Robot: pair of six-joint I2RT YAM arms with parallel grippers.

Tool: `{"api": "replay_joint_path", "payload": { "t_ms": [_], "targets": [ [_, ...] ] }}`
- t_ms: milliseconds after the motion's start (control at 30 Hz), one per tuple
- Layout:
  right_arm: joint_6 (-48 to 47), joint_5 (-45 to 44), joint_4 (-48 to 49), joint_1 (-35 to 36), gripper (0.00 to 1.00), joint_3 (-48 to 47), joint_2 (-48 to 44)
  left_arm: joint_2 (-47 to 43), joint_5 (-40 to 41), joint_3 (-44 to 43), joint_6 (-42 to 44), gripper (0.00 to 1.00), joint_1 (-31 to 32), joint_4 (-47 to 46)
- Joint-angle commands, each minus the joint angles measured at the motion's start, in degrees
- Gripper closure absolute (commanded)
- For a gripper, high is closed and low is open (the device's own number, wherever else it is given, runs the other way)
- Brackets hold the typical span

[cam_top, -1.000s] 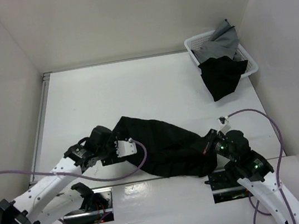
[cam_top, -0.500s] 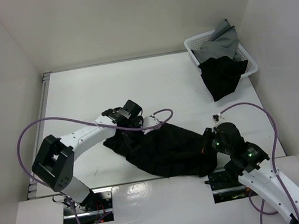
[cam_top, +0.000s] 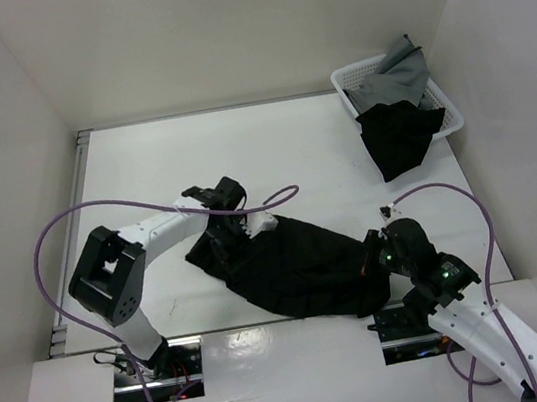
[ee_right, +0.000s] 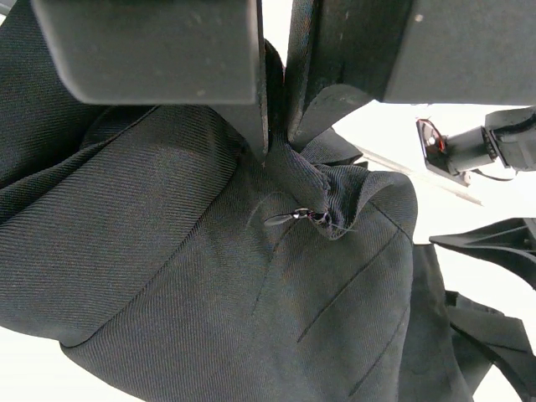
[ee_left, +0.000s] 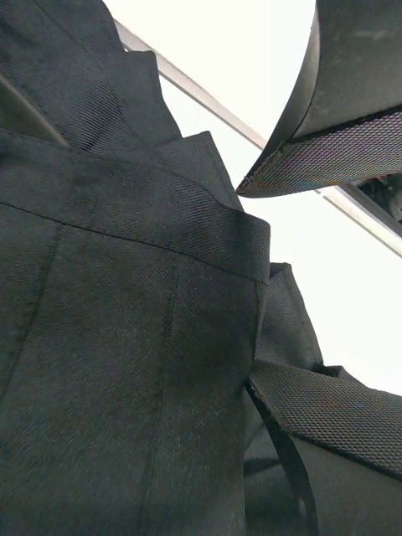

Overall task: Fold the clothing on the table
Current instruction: Fold the skirt

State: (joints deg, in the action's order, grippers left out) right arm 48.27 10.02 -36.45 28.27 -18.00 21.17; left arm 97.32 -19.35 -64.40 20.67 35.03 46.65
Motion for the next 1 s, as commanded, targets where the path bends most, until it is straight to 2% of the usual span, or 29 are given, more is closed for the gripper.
{"api": "replay_joint_path", "payload": {
  "t_ms": [0, 167, 400, 600, 733, 767, 867, 900, 967],
  "targets": [
    [-1.2, -0.6, 2.3, 0.5, 0.87, -1.3, 0.3, 0.8, -2.0, 0.1, -0.6, 0.16, 0.7, 1.5],
    [-1.2, -0.6, 1.7, 0.5, 0.87, -1.3, -0.3, 2.5, 0.4, -1.2, -1.9, 0.16, -5.2, 0.9],
    [-1.7, -0.6, 2.3, 1.1, 0.87, -1.3, 2.3, 4.0, -11.5, -5.4, 1.7, 0.16, -2.4, 2.7],
    [-1.2, -0.6, 2.3, 1.1, 0.87, -1.3, 1.7, 8.8, -11.3, -5.5, 3.3, 0.23, -2.4, 4.8],
    [-1.2, -0.6, 2.3, 1.1, 0.87, -1.3, 1.7, 10.5, -11.2, -6.2, 3.3, 0.46, -1.8, 4.8],
    [-1.2, -0.6, 2.3, 1.1, 0.87, -1.3, 1.7, 11.3, -11.2, -6.2, 3.3, 0.59, -1.0, 4.8],
    [-0.6, -1.2, 2.3, 1.1, 0.87, -2.3, 1.7, 11.8, -11.2, -6.9, 2.3, 0.90, -1.8, 5.3],
    [-0.6, -1.2, 2.3, 1.1, 0.92, -2.9, 2.6, 11.8, -10.7, -7.7, 2.3, 1.00, -2.4, 5.8],
    [-0.6, -1.8, 3.0, 1.1, 1.00, -3.6, 4.8, 11.3, -10.1, -11.4, 2.9, 1.00, -5.8, 7.5]
  ]
}}
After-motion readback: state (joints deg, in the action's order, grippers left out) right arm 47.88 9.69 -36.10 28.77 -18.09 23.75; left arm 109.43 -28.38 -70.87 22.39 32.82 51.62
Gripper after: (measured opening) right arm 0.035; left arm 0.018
